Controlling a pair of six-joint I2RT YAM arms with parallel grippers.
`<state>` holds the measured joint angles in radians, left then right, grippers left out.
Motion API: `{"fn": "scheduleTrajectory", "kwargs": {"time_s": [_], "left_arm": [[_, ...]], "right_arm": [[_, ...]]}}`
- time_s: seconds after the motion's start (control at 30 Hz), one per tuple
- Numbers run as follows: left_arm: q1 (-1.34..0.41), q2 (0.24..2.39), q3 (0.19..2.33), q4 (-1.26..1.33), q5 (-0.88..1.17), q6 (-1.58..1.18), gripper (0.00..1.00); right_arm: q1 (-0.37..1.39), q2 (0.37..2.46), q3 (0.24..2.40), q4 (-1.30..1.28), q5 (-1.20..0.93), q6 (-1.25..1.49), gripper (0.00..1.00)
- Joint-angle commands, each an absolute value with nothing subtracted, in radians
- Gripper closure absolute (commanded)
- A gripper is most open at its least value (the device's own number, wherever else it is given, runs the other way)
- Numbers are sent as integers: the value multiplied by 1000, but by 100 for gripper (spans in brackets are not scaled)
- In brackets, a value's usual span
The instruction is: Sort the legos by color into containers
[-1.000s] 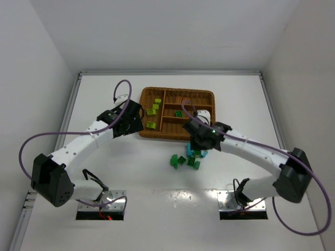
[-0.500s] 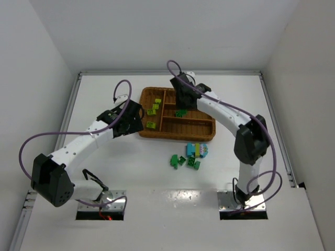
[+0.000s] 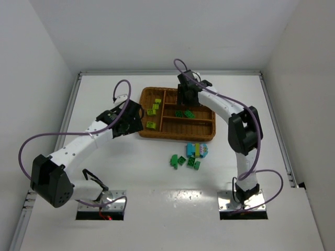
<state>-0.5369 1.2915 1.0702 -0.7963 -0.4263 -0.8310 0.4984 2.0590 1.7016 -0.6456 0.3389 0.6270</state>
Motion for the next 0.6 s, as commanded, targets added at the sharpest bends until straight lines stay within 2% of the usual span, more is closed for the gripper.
{"fn": "scheduleTrajectory", "kwargs": {"time_s": [0.0, 0.1, 0.2, 0.23, 0.4, 0.57], "left_arm": [[-545, 1259, 1080, -793, -433, -822, 23], [-545, 1259, 1080, -793, -433, -822, 23], [-545, 1259, 1080, -793, -433, -822, 23], [-545, 1259, 1080, -793, -433, -822, 23], [-545, 1250, 1080, -793, -433, -822, 23], [-545, 1250, 1071, -784, -433, -822, 23]], "right_arm": [[497, 2002, 1704, -598, 324, 620, 22], [497, 1927, 1652, -598, 334, 620, 24], [520, 1771, 1475, -571, 344, 649, 31], [531, 1723, 1347, -545, 310, 682, 34], [581, 1394, 897, -531, 272, 767, 31], [663, 1181, 687, -598, 198, 876, 27]]}}
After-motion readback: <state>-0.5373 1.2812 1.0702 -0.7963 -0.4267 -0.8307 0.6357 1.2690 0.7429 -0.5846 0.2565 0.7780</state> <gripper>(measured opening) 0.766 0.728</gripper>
